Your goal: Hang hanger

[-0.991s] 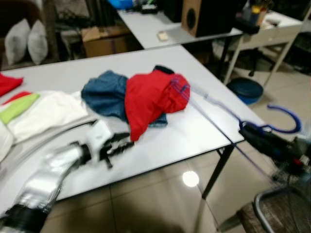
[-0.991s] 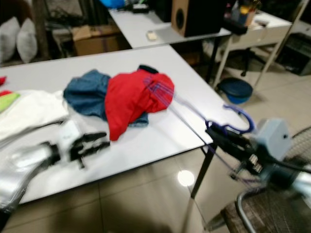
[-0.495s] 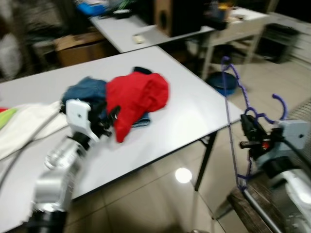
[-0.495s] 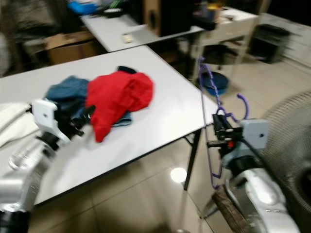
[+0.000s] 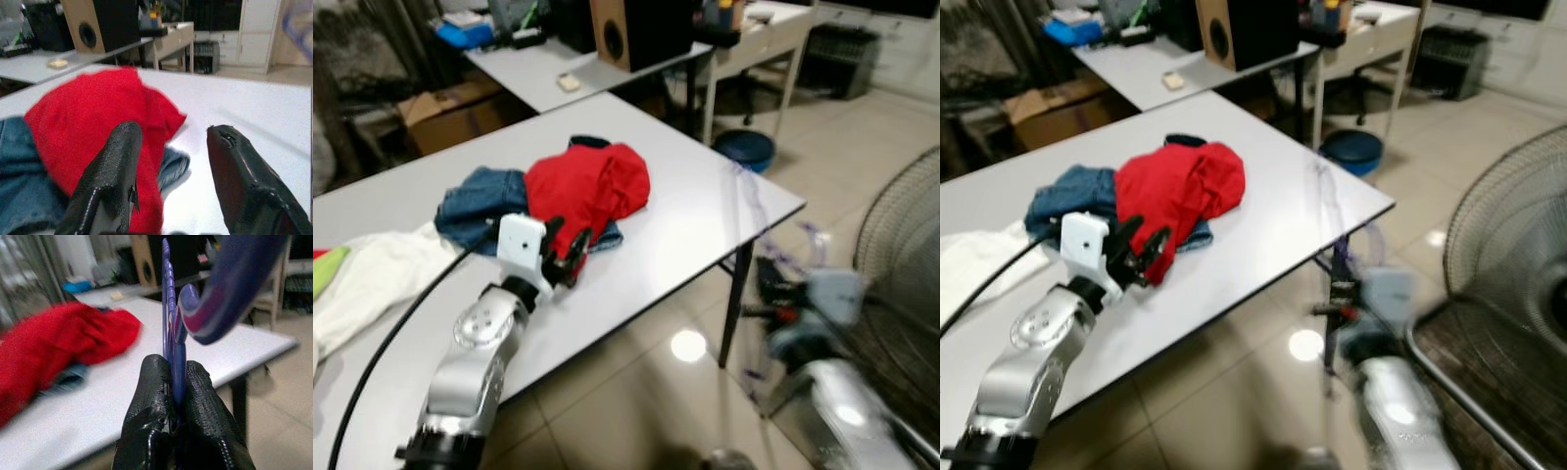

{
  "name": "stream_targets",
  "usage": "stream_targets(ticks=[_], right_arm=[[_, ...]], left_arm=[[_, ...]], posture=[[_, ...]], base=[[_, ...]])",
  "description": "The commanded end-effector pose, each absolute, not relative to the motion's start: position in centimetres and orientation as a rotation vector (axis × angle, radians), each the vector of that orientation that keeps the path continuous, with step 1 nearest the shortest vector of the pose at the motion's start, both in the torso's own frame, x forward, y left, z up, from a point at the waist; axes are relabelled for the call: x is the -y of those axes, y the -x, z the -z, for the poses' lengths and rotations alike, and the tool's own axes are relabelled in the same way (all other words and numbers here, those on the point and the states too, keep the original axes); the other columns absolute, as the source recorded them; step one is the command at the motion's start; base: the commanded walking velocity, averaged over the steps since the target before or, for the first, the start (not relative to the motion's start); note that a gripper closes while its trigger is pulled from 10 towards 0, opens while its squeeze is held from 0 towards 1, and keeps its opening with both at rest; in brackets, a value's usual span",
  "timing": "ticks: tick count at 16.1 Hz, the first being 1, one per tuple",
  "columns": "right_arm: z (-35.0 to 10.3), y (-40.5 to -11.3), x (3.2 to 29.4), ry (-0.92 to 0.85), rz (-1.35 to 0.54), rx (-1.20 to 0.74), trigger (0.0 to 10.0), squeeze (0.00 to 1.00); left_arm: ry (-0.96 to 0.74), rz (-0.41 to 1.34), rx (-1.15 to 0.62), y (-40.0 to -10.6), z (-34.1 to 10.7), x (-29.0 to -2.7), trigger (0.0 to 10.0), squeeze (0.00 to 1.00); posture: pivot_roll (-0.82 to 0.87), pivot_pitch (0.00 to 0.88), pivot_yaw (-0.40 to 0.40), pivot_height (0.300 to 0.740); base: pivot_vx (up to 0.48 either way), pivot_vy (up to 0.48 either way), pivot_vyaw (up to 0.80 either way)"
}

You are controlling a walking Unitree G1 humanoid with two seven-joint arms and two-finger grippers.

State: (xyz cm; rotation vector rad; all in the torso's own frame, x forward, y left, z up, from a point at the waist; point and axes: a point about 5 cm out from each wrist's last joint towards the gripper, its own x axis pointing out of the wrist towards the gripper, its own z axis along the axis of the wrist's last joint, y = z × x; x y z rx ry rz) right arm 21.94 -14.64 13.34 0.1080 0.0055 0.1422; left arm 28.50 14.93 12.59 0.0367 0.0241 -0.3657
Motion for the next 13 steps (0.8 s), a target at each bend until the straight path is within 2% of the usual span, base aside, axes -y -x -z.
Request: stream_targets(ticks=[1, 6, 9, 12, 13], right_arm=[[-13.6, -22.4, 14.5, -0.083, -0.147, 0.018, 10.0, 0.00], [-12.7, -22.4, 14.1, -0.004, -0.217, -0.017, 10.0, 0.00], [-12.8, -22.8, 14.3, 0.024, -0.237, -0.015, 10.0, 0.00], [-12.9, -23.5, 14.5, 0.042, -0.260, -0.010, 10.0, 0.00], [-12.9, -23.9, 14.7, 0.064, -0.258, -0.009, 10.0, 0.00]], left_arm=[[-0.064, 0.330, -0.023, -28.7, -12.5, -15.3, 10.0, 0.00], [-0.087, 0.289, -0.013, -29.4, -12.6, -15.7, 10.0, 0.00], [-0.070, 0.266, 0.001, -29.6, -12.7, -15.4, 10.0, 0.00], [-0.060, 0.259, 0.014, -29.7, -12.8, -14.8, 10.0, 0.00], [-0.060, 0.277, 0.017, -29.8, -12.9, -14.5, 10.0, 0.00]], posture=[[-0.24, 0.000, 0.130, 0.740], [-0.26, 0.000, 0.117, 0.740], [-0.25, 0.000, 0.084, 0.740], [-0.23, 0.000, 0.073, 0.740], [-0.23, 0.000, 0.070, 0.740]], base=[[0.000, 0.450, 0.00], [0.000, 0.446, 0.00], [0.000, 0.451, 0.50], [0.000, 0.446, 0.80], [0.000, 0.000, 0.80]])
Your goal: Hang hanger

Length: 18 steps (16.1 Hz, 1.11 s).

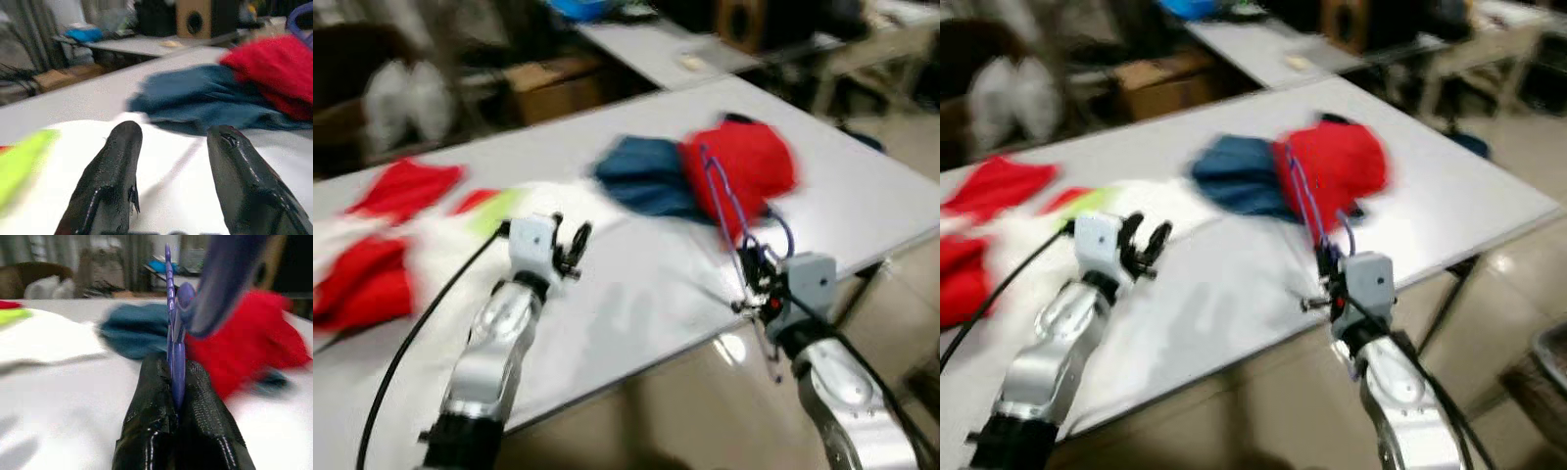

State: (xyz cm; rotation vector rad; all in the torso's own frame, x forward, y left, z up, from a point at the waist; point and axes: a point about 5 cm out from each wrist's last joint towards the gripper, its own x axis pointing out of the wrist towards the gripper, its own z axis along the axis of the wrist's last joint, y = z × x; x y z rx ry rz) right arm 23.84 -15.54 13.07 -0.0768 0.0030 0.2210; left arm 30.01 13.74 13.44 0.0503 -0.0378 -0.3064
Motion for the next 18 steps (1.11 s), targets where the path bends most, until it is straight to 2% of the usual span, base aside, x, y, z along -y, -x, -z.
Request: stream_targets(ticks=[1, 7, 14, 18], right_arm=[[-12.9, -24.0, 14.8, 0.068, -0.258, -0.009, 10.0, 0.00], [-12.5, -24.7, 15.1, 0.091, -0.262, -0.030, 10.0, 0.00], [-11.8, -24.2, 15.6, 0.078, -0.240, -0.060, 10.0, 0.00], [-11.4, -24.3, 15.2, 0.076, -0.249, -0.073, 10.0, 0.00]], left_arm=[[-0.051, 0.302, 0.028, -29.8, -13.1, -14.3, 10.0, 0.00], [-0.077, 0.285, 0.017, -29.4, -12.8, -14.1, 10.0, 0.00], [-0.080, 0.303, -0.005, -29.0, -12.6, -14.9, 10.0, 0.00], [-0.017, 0.321, -0.032, -28.3, -12.1, -14.9, 10.0, 0.00]], posture=[[-0.23, 0.000, 0.070, 0.740], [-0.20, 0.000, 0.050, 0.740], [-0.20, 0.000, 0.061, 0.740], [-0.19, 0.000, 0.058, 0.740]], base=[[0.000, -0.480, 0.58], [0.000, -0.480, 0.07], [0.000, 0.000, 0.00], [-0.060, 0.071, 0.00]])
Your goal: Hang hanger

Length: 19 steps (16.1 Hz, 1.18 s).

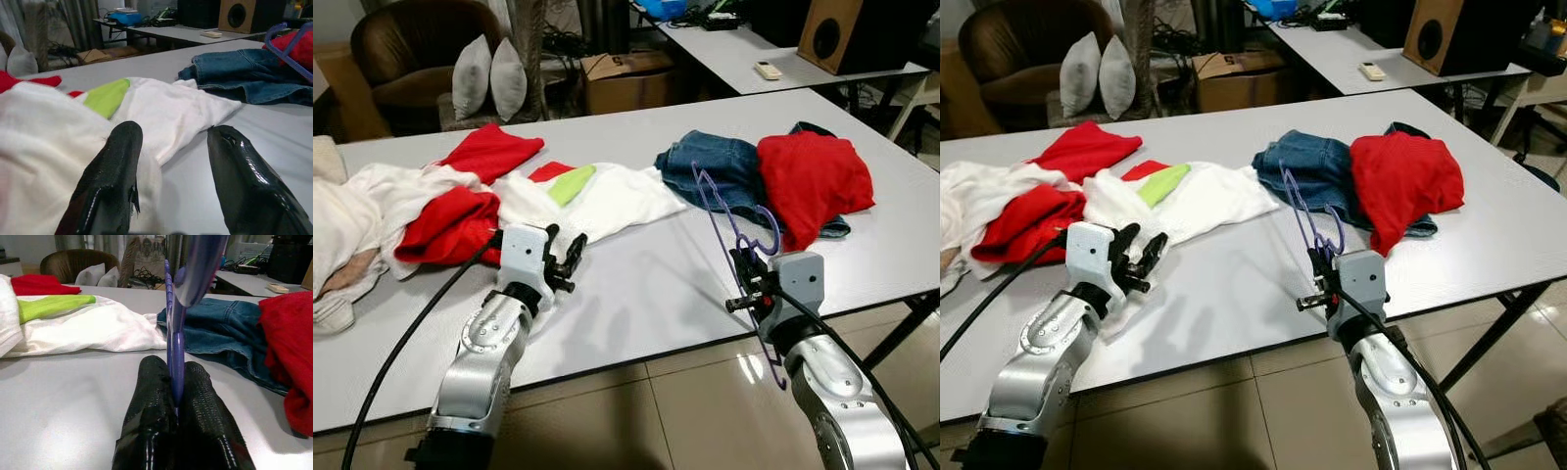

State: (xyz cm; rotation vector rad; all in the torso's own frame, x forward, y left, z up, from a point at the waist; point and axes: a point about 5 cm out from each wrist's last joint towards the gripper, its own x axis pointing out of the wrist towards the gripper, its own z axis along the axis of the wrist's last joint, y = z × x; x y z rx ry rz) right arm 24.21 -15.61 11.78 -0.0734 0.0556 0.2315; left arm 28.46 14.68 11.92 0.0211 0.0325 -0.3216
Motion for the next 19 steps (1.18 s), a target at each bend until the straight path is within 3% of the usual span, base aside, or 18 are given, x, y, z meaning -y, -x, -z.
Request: stream_targets(ticks=[1, 5, 14, 19], right_arm=[[-11.4, -24.3, 15.2, 0.075, -0.252, -0.076, 10.0, 0.00], [-11.3, -24.4, 15.3, 0.079, -0.254, -0.081, 10.0, 0.00], [-10.9, -24.2, 15.4, 0.095, -0.232, -0.099, 10.0, 0.00], [-11.6, -23.3, 17.4, 0.066, -0.085, -0.063, 10.0, 0.00]], left_arm=[[-0.003, 0.326, -0.034, -28.2, -12.1, -14.8, 10.0, 0.00], [-0.004, 0.335, -0.043, -28.1, -12.0, -14.7, 10.0, 0.00], [-0.027, 0.338, -0.064, -28.5, -11.8, -15.0, 10.0, 0.00], [0.051, 0.320, -0.047, -28.7, -11.3, -14.5, 10.0, 0.00]], posture=[[-0.19, 0.000, 0.054, 0.740], [-0.18, 0.000, 0.050, 0.740], [-0.20, 0.000, 0.064, 0.740], [-0.23, 0.000, 0.057, 0.740]], base=[[-0.296, 0.000, 0.00], [-0.343, 0.000, 0.00], [0.000, 0.000, 0.00], [0.000, 0.000, 0.00]])
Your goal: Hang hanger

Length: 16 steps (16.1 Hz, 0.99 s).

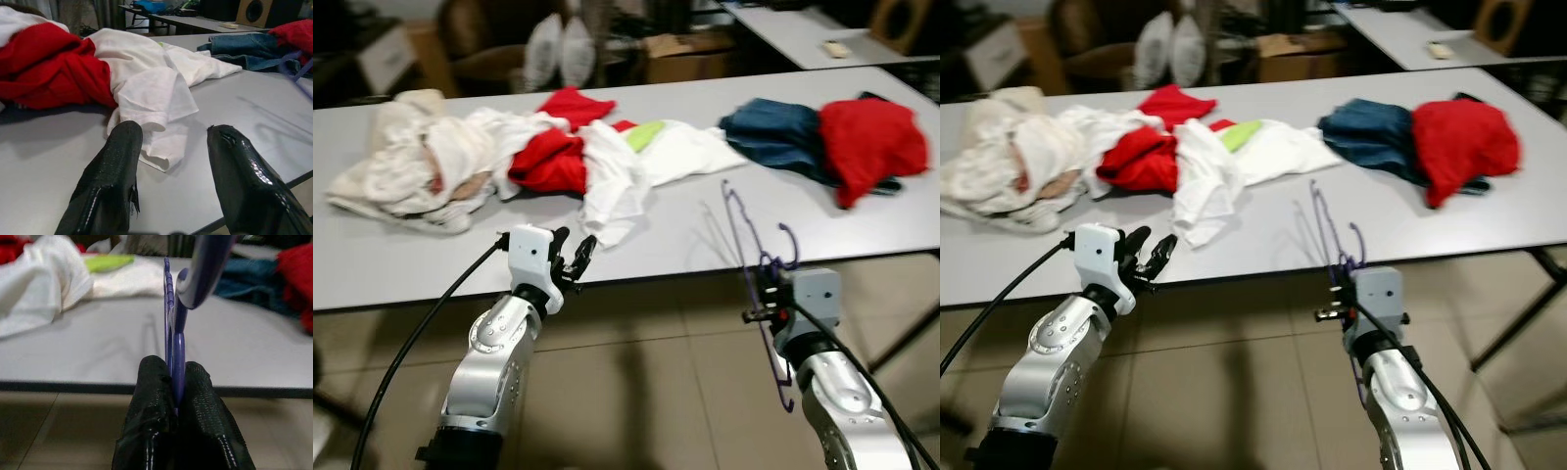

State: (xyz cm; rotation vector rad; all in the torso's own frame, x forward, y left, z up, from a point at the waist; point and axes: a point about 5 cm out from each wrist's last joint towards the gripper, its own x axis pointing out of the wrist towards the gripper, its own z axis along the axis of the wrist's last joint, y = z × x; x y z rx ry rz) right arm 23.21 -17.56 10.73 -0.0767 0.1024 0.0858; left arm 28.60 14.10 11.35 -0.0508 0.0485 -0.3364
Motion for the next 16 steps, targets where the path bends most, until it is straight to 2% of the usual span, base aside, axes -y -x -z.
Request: stream_targets(ticks=[1, 2, 6, 10, 16], right_arm=[[-11.8, -23.3, 17.5, 0.058, -0.083, -0.051, 10.0, 0.00], [-11.9, -23.3, 17.5, 0.057, -0.088, -0.044, 10.0, 0.00], [-12.3, -23.8, 17.5, 0.069, -0.116, -0.049, 10.0, 0.00], [-11.9, -23.7, 16.9, 0.130, -0.163, -0.063, 10.0, 0.00], [-11.7, -24.0, 16.8, 0.135, -0.166, -0.063, 10.0, 0.00]], left_arm=[[0.056, 0.321, -0.045, -28.6, -11.3, -14.4, 10.0, 0.00], [0.065, 0.321, -0.042, -28.5, -11.3, -14.4, 10.0, 0.00], [0.078, 0.264, -0.021, -28.5, -11.3, -15.2, 10.0, 0.00], [0.058, 0.209, 0.002, -28.7, -11.7, -16.1, 10.0, 0.00], [0.049, 0.222, 0.014, -29.1, -11.9, -15.8, 10.0, 0.00]], posture=[[-0.22, 0.000, 0.050, 0.740], [-0.22, 0.000, 0.048, 0.740], [-0.23, 0.000, 0.032, 0.740], [-0.22, 0.000, 0.034, 0.740], [-0.22, 0.000, 0.037, 0.740]], base=[[0.000, 0.000, 0.00], [0.000, 0.000, 0.00], [0.329, 0.000, -0.70], [0.337, 0.000, 0.00], [0.337, 0.000, 0.00]])
